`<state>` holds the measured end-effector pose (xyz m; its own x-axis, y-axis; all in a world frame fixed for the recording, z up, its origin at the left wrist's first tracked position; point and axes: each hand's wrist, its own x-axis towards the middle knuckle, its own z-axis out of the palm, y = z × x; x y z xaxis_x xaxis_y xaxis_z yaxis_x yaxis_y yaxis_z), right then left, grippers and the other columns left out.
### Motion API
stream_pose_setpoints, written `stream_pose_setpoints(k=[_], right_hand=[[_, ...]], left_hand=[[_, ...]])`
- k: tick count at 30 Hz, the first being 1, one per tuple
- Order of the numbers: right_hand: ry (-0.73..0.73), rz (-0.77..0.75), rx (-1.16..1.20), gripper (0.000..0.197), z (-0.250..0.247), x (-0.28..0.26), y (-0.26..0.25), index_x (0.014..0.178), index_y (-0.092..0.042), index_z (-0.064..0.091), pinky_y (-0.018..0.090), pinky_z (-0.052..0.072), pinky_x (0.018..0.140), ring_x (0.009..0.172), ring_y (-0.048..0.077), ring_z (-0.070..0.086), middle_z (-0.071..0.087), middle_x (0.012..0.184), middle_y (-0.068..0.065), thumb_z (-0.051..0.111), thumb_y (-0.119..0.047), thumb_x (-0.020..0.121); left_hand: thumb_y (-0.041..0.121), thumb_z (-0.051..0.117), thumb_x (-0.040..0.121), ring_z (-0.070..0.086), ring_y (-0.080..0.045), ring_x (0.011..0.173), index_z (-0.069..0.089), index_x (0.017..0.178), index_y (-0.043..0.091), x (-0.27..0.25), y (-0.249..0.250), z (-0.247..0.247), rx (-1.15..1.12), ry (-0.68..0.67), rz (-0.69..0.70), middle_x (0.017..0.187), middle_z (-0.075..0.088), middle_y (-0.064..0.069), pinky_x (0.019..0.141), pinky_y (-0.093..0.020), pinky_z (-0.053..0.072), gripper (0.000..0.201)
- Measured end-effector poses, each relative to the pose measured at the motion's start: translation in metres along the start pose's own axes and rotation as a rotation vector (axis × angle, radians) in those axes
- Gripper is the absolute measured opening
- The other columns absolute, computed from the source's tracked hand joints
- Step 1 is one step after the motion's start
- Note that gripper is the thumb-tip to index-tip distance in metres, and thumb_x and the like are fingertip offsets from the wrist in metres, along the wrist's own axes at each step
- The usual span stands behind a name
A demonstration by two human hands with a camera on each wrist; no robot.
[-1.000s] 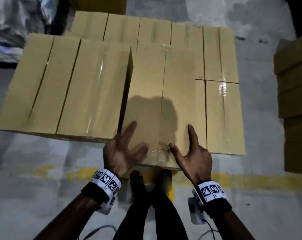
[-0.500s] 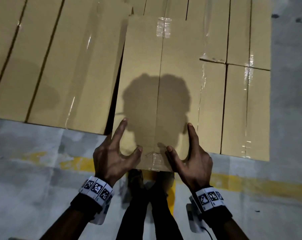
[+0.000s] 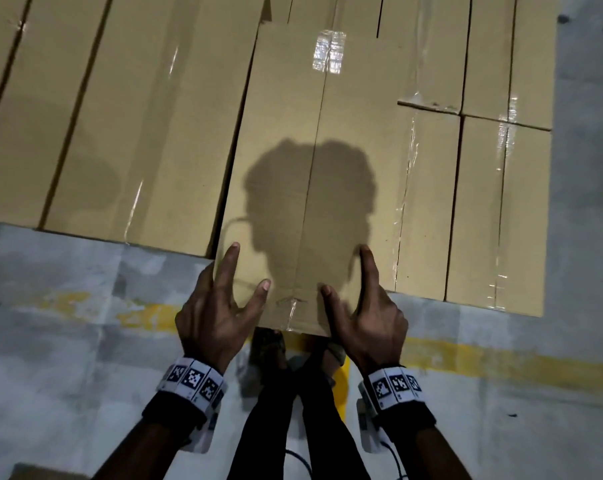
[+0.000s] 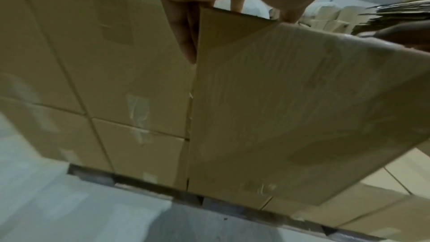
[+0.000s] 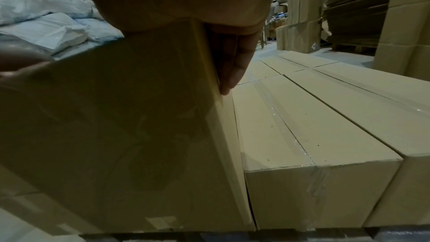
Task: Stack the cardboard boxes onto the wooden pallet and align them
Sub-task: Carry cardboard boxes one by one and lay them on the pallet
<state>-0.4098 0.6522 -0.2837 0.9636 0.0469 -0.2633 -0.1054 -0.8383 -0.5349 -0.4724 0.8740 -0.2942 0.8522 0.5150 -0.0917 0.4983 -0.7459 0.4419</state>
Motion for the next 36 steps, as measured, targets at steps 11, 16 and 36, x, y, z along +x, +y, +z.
stream_pose_setpoints(k=[11,16,36], right_hand=[[-0.3,-0.234,-0.098,0.116,-0.025,-0.006,0.029,0.163,-0.044,0.002,0.046,0.054,0.097,0.135,0.037,0.053,0.035,0.165,0.012,0.066,-0.085,0.075],[-0.32,-0.304,-0.273,0.125,-0.018,-0.012,0.042,0.164,-0.04,0.006,0.042,0.057,0.071,0.098,0.045,0.066,0.026,0.166,0.021,0.089,-0.046,0.072],[-0.357,-0.216,-0.234,0.116,-0.029,0.036,0.017,0.159,-0.055,0.0,0.046,0.053,0.089,0.122,0.047,0.059,0.016,0.17,0.016,0.085,-0.04,0.081]], left_hand=[[0.09,0.067,0.068,0.035,-0.037,0.15,0.044,0.157,0.023,-0.007,-0.054,-0.024,0.266,-0.035,0.409,0.165,0.033,-0.015,0.115,-0.057,0.033,0.113],[0.086,0.066,0.073,0.037,-0.03,0.15,0.039,0.159,0.024,0.018,-0.075,-0.034,0.395,-0.027,0.494,0.168,0.03,-0.002,0.12,-0.062,0.023,0.109],[0.067,0.079,0.078,0.054,-0.033,0.12,0.057,0.147,0.021,0.06,-0.084,-0.028,0.278,0.031,0.548,0.159,0.046,0.01,0.086,-0.046,0.041,0.085]])
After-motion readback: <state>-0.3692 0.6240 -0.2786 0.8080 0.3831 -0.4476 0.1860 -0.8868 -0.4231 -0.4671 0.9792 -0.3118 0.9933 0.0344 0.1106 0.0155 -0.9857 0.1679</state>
